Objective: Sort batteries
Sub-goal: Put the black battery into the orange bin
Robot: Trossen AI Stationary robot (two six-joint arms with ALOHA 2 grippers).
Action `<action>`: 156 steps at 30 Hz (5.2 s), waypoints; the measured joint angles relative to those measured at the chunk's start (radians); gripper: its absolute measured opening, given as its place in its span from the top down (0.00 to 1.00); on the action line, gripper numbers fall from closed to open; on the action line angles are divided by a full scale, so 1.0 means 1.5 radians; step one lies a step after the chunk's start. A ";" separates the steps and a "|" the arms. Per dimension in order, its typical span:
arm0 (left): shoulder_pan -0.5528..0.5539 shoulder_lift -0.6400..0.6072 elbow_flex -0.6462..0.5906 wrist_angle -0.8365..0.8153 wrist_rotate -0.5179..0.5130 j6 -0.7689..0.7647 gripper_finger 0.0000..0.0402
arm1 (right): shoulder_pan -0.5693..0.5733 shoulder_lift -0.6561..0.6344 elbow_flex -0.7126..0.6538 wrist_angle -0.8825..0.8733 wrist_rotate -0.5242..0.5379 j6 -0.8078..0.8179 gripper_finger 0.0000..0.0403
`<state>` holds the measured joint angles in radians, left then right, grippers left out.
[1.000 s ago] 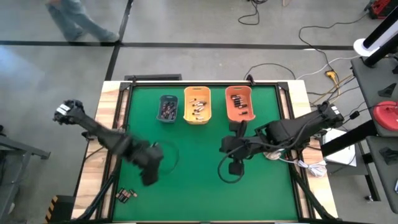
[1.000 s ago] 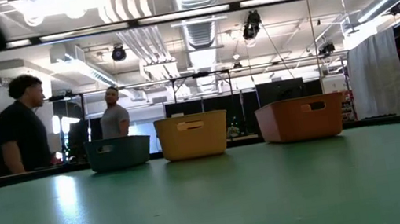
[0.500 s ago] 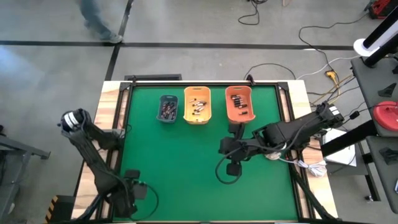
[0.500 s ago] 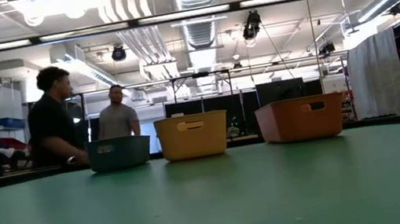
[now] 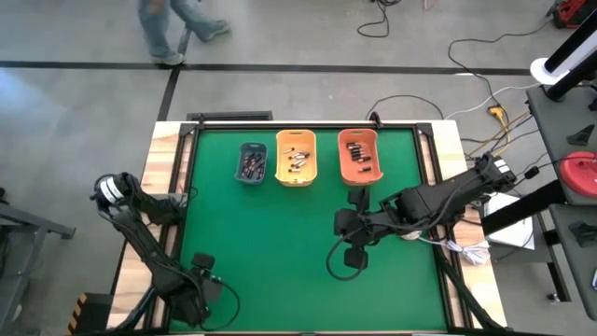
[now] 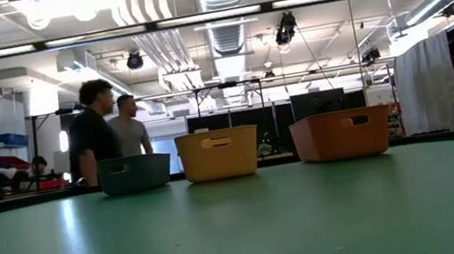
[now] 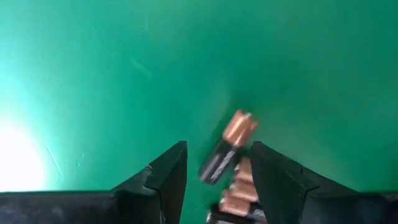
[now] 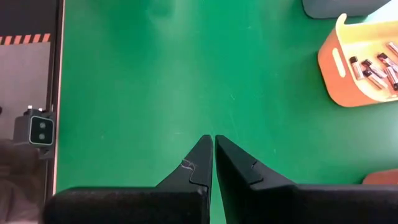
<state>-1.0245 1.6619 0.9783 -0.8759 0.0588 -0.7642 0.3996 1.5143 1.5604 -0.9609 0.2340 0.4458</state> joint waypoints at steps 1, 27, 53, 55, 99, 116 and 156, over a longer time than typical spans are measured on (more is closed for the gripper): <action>0.000 0.000 -0.008 0.002 0.003 0.000 0.61 | 0.000 0.000 0.000 0.000 0.000 0.000 0.97; 0.129 -0.006 -0.072 0.072 -0.012 0.090 0.92 | 0.000 -0.024 0.134 -0.166 0.028 -0.004 0.97; 0.634 0.215 0.605 0.106 -0.243 0.120 0.94 | -0.013 -0.565 -0.389 -0.038 0.101 -0.130 0.97; 0.652 0.254 0.678 0.100 -0.225 0.119 0.94 | -0.013 -0.593 -0.415 -0.017 0.099 -0.129 0.97; 0.696 0.377 0.903 0.601 0.016 0.275 0.94 | -0.014 -0.492 -0.215 0.148 0.106 -0.050 0.65; 0.692 0.378 0.903 0.623 0.062 0.302 0.94 | -0.014 -0.463 -0.119 0.086 0.106 -0.005 0.84; 0.341 -0.091 0.636 -0.459 -0.462 -0.021 0.46 | -0.634 0.004 -0.152 -0.072 -0.188 -0.395 0.89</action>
<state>-0.5137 1.5250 1.9329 -1.5646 -0.6344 -0.7950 -0.5510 1.5196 1.3318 -1.0690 -0.0476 -0.1471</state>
